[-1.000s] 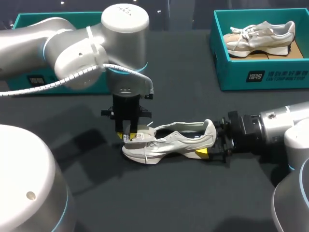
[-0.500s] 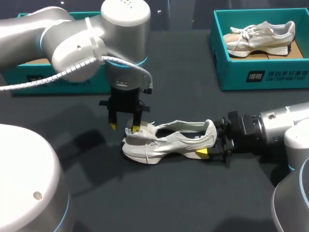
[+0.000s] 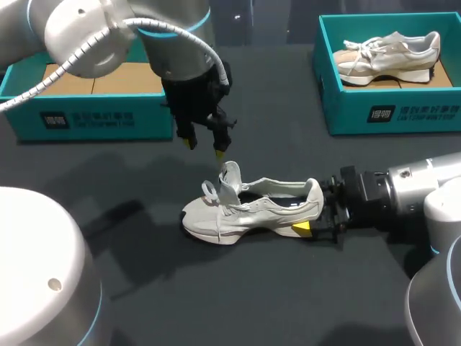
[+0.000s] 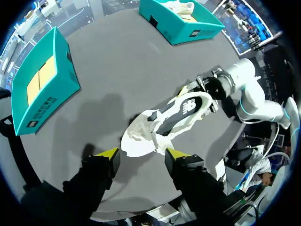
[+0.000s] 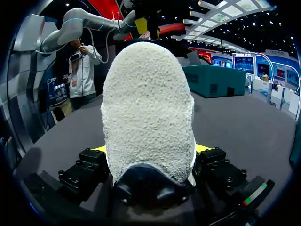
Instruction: Take the shoe out of the shoebox, open the shoe tongue, remove and reinsert the insole, then place the shoe into the shoebox
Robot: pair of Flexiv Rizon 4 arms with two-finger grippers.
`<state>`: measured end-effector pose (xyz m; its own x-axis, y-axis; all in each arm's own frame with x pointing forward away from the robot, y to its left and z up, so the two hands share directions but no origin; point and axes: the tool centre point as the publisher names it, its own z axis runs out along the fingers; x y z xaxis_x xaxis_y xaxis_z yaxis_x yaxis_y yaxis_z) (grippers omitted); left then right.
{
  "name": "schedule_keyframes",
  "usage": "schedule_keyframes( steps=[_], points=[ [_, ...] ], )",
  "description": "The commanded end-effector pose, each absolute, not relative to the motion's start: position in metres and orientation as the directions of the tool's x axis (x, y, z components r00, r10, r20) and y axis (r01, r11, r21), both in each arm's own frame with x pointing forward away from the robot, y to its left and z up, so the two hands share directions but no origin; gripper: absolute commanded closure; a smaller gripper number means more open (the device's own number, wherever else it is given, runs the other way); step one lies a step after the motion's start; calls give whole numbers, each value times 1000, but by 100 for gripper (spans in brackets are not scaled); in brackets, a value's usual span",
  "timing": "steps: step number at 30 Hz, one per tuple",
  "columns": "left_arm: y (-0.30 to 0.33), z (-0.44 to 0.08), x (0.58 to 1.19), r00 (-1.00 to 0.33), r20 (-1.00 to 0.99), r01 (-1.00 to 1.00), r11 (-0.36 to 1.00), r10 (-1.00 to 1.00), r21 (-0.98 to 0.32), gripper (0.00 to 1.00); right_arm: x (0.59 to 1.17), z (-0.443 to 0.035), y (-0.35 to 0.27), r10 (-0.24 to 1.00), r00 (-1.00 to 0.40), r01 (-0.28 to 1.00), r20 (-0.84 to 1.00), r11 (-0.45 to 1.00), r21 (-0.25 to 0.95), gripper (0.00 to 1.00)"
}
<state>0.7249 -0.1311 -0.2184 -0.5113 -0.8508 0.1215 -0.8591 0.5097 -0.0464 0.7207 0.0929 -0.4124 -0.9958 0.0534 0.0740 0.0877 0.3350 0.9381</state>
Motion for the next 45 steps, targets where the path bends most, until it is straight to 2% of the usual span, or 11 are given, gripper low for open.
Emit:
schedule_keyframes(
  steps=[1,2,4,8,22,29,37,45],
  points=[
    [-145,-205,727,-846,209,-516,853,-491,-81,57,721,-412,94,55,-996,89,75,339,936,100],
    [-148,-202,726,-872,216,-466,881,-440,-85,68,721,-412,94,55,-996,89,75,339,936,100],
    [-153,-197,725,-912,220,-371,924,-346,-89,100,721,-412,94,55,-996,89,75,339,936,100],
    [-163,-184,723,-982,188,-19,1000,-17,-12,100,721,-412,94,55,-996,89,75,339,936,100],
    [-171,-185,720,-989,148,20,999,26,-37,100,721,-412,94,55,-996,89,75,339,936,100],
    [-204,-206,715,-978,117,166,984,173,-61,100,721,-412,94,55,-996,89,75,339,936,100],
    [-228,-248,719,-961,130,237,968,246,-79,100,721,-412,94,55,-996,89,75,339,936,100],
    [-228,-248,719,-961,130,237,968,246,-79,100,721,-412,94,55,-996,89,75,339,936,100]
  ],
)
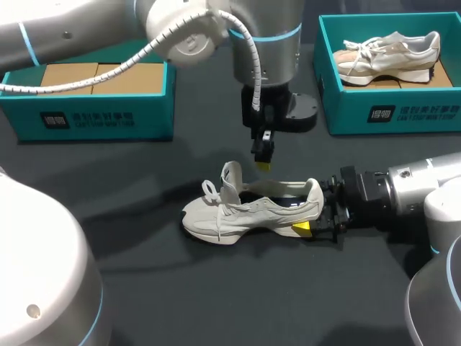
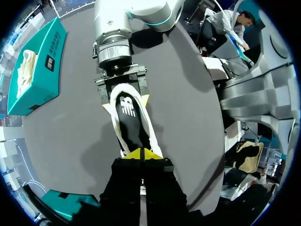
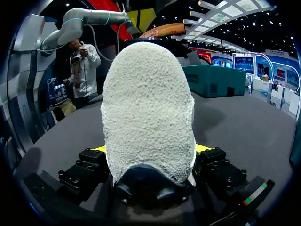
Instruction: Take the shoe out of the shoebox, open the shoe tongue, remove and reinsert the insole, then place the shoe into the shoebox
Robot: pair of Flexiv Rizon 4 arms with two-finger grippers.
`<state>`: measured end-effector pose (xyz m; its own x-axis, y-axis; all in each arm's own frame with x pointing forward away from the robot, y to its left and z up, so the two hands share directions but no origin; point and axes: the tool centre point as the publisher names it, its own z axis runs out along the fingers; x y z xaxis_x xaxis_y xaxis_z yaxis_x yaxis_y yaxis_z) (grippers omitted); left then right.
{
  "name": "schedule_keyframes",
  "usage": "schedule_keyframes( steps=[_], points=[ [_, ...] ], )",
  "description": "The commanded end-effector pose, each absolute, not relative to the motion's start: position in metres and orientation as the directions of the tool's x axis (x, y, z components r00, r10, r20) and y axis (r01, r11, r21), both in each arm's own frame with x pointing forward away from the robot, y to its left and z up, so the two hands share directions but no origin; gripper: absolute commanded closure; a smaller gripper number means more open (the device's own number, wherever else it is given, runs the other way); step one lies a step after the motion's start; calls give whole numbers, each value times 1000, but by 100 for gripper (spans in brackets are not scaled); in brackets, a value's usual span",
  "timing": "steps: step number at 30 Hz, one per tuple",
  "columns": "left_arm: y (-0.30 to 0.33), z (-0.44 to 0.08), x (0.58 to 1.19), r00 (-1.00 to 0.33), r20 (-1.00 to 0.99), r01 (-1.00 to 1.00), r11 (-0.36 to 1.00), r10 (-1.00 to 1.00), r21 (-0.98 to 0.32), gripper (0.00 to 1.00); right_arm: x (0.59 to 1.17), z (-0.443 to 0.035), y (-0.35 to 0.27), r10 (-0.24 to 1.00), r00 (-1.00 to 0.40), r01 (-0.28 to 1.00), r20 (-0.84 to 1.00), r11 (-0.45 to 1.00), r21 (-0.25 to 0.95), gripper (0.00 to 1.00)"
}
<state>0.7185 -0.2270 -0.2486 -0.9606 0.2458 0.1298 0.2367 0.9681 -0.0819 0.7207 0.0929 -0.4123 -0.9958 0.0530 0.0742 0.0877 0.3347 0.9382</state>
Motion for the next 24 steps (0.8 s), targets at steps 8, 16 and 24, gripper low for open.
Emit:
schedule_keyframes(
  steps=[8,16,24],
  points=[
    [-239,-275,718,-959,147,234,970,242,-70,100,721,-412,94,55,-996,89,75,339,936,100],
    [-255,-305,720,-954,167,234,968,247,-97,100,721,-412,94,55,-996,89,75,339,936,100],
    [-254,-327,711,-949,170,253,963,266,-98,100,721,-412,94,55,-996,89,75,339,936,100]
  ],
)
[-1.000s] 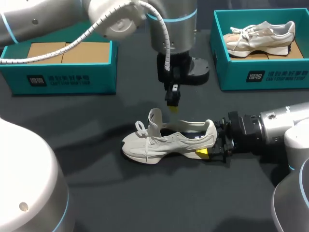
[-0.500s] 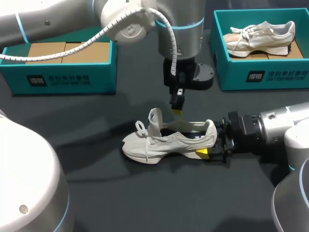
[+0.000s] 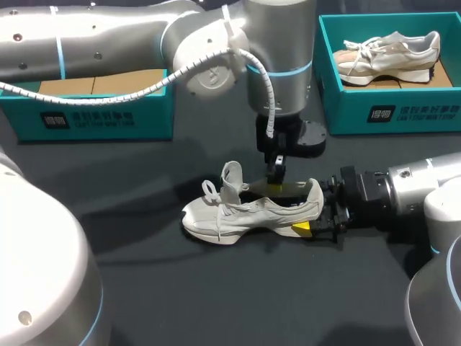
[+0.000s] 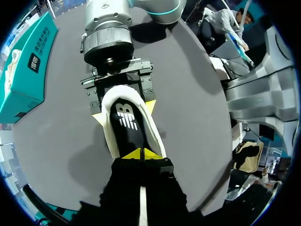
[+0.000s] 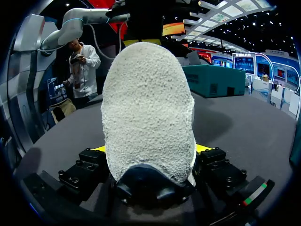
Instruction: Take the shoe out of the shoebox, open the shoe tongue, remove and reinsert the insole, then place the shoe into the shoebox
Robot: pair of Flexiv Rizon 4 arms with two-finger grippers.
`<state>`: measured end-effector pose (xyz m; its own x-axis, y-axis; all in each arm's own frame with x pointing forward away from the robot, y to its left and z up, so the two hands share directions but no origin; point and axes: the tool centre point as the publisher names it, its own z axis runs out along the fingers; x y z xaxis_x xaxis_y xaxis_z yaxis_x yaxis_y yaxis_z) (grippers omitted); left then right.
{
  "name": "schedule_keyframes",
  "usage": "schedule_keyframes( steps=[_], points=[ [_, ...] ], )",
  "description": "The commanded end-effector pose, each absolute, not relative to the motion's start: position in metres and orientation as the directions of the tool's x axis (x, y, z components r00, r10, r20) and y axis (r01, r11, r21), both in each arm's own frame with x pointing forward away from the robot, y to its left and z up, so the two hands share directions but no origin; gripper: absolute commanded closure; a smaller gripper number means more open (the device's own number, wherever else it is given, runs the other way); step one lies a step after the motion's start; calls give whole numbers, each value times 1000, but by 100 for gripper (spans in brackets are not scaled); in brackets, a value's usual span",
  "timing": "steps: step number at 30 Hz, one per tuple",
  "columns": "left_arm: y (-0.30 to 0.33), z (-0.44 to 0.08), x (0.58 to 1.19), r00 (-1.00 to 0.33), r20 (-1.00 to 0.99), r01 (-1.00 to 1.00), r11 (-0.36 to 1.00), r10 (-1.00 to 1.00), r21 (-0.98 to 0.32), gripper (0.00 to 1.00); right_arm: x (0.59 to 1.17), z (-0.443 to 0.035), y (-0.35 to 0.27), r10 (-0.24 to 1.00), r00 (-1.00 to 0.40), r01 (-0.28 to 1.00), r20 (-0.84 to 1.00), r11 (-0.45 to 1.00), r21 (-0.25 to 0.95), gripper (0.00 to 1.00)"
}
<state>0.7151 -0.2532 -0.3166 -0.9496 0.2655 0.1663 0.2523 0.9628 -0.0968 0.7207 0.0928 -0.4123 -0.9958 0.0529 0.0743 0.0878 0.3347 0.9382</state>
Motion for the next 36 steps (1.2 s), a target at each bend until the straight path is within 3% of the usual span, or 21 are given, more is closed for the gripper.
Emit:
schedule_keyframes(
  steps=[1,20,22,23,25,36],
  points=[
    [-253,-330,710,-952,159,249,964,262,-94,100,721,-412,94,55,-996,89,75,339,936,100],
    [-240,-364,691,-948,204,238,970,245,-56,100,721,-412,94,55,-996,89,75,339,936,100],
    [-240,-369,691,-949,196,241,969,246,-51,86,721,-412,94,55,-996,89,75,339,936,100],
    [-240,-371,691,-950,191,242,969,247,-46,75,721,-412,94,55,-996,89,75,339,936,100],
    [-241,-376,692,-950,190,243,969,247,-43,67,721,-412,94,55,-996,89,75,339,936,100],
    [-240,-402,700,-958,129,257,966,257,-18,64,721,-412,94,55,-996,89,75,339,936,100]
  ],
)
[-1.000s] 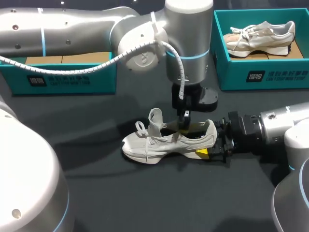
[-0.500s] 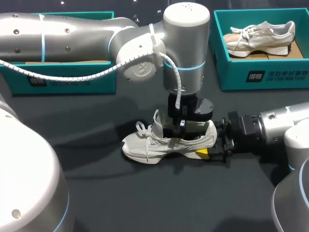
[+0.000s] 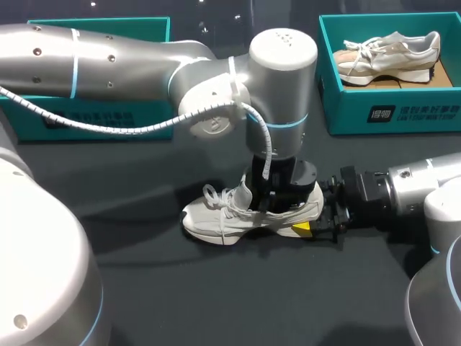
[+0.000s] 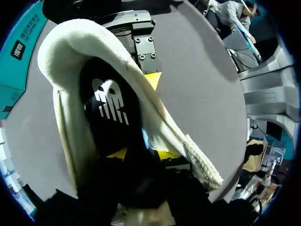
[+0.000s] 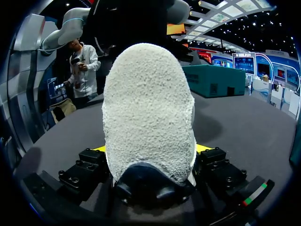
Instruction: Take the shoe out of the shoebox, open the shoe tongue, remove and reinsert the insole, then place the shoe into the shoebox
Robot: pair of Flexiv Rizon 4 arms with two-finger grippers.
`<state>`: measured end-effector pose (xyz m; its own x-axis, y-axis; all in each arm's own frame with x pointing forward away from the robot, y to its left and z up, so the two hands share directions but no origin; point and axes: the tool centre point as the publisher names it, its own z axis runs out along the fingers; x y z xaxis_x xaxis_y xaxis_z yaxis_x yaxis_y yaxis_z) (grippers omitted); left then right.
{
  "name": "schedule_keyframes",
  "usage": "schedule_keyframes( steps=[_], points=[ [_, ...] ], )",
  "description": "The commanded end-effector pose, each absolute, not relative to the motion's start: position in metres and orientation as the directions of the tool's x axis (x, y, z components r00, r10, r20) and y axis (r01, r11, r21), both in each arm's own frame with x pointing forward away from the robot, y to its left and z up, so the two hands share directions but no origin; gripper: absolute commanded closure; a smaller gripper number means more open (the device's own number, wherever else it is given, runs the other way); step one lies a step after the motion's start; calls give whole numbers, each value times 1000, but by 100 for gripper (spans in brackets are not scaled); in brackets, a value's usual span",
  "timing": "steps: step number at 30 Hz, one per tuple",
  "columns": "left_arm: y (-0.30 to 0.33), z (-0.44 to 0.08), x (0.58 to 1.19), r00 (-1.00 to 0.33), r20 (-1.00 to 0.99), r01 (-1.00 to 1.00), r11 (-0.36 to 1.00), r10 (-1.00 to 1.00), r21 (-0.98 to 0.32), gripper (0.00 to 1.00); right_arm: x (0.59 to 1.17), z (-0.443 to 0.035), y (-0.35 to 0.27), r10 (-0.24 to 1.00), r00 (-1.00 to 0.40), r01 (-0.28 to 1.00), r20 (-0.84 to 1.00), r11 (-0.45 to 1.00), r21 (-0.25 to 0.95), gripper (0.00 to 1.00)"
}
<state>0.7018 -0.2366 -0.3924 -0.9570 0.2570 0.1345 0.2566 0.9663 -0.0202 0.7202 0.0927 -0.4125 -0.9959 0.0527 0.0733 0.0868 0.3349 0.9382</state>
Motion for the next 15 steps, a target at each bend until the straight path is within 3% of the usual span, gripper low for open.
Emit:
schedule_keyframes(
  steps=[1,7,9,11,15],
  points=[
    [-241,-405,701,-958,125,259,966,259,-17,64,721,-412,94,55,-996,89,75,339,936,100],
    [-241,-416,703,-963,47,266,964,265,3,66,721,-412,94,55,-996,89,75,339,936,100],
    [-242,-419,707,-969,20,247,969,247,5,76,721,-412,94,55,-996,89,75,339,936,100],
    [-242,-420,712,-976,5,217,976,217,4,100,721,-412,94,55,-996,89,75,339,936,100],
    [-240,-417,722,-982,-2,188,982,188,-9,100,721,-412,94,55,-996,89,75,339,936,100]
  ],
)
